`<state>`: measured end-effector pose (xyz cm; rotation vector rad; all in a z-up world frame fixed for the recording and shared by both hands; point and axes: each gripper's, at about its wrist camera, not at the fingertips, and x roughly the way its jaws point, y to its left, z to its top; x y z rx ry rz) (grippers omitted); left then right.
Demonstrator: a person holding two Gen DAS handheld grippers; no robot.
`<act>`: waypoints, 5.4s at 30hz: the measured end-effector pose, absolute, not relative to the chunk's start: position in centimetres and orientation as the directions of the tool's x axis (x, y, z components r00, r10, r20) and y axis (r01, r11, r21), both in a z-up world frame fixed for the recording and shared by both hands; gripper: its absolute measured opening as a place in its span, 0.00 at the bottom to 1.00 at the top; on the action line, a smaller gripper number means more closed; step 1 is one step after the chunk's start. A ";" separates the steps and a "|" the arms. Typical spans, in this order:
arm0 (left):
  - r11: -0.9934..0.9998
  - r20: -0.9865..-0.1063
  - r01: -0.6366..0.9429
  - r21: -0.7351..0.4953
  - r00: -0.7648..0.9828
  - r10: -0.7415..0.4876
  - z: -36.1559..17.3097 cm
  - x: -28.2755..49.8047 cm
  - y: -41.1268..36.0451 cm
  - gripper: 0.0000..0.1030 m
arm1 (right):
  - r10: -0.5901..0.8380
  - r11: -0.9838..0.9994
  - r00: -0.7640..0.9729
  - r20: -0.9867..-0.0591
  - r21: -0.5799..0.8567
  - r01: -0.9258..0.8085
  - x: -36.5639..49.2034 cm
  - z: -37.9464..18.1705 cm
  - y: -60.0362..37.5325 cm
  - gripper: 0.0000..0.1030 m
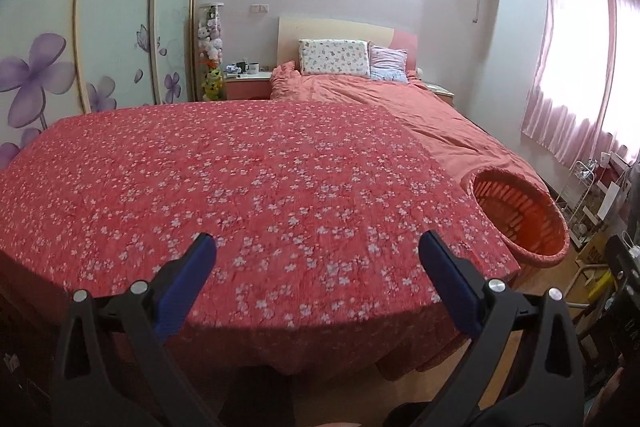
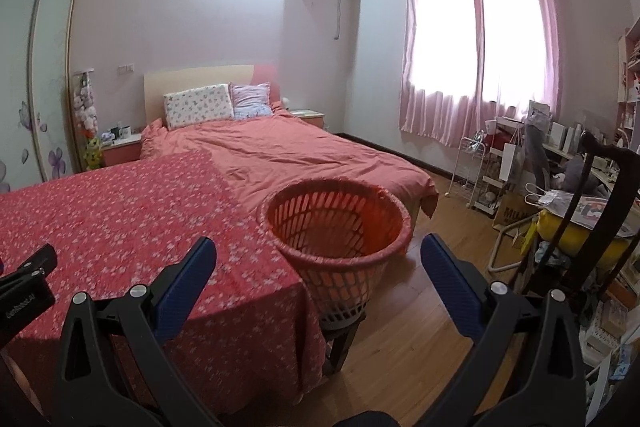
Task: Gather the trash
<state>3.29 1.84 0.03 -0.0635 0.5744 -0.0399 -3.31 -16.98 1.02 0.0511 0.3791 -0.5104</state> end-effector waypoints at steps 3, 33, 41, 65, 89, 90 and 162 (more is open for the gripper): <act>0.998 -0.534 0.013 -0.056 0.844 -0.041 -0.1 2.6 1.6 0.96 | -0.473 0.869 0.798 -0.373 -0.049 0.492 -3.4 0.8 -16.5 0.98; 0.997 -0.582 0.000 -0.073 0.812 -0.042 -1.5 1.7 2.0 0.96 | -0.439 0.875 0.759 -0.481 -0.036 0.483 -3.2 -1.0 -15.9 0.98; 0.997 -0.568 0.002 -0.071 0.822 -0.042 -0.8 1.5 1.7 0.96 | -0.438 0.875 0.759 -0.482 -0.033 0.484 -3.2 -1.0 -15.9 0.98; 0.997 -0.558 0.003 -0.071 0.829 -0.042 -0.4 1.1 1.7 0.96 | -0.436 0.874 0.761 -0.481 -0.026 0.485 -3.4 -0.7 -15.9 0.98; 0.998 -0.558 0.005 -0.063 0.829 -0.039 -0.2 0.9 1.8 0.96 | -0.436 0.874 0.761 -0.481 -0.025 0.485 -3.4 -0.7 -15.9 0.98; 0.998 -0.557 0.005 -0.063 0.829 -0.039 -0.3 0.9 1.9 0.96 | -0.436 0.874 0.761 -0.481 -0.026 0.485 -3.4 -0.7 -15.8 0.98; 0.999 -0.559 0.016 -0.044 0.829 -0.038 -0.4 1.3 2.4 0.96 | -0.434 0.874 0.761 -0.482 -0.022 0.485 -3.5 -0.7 -15.9 0.98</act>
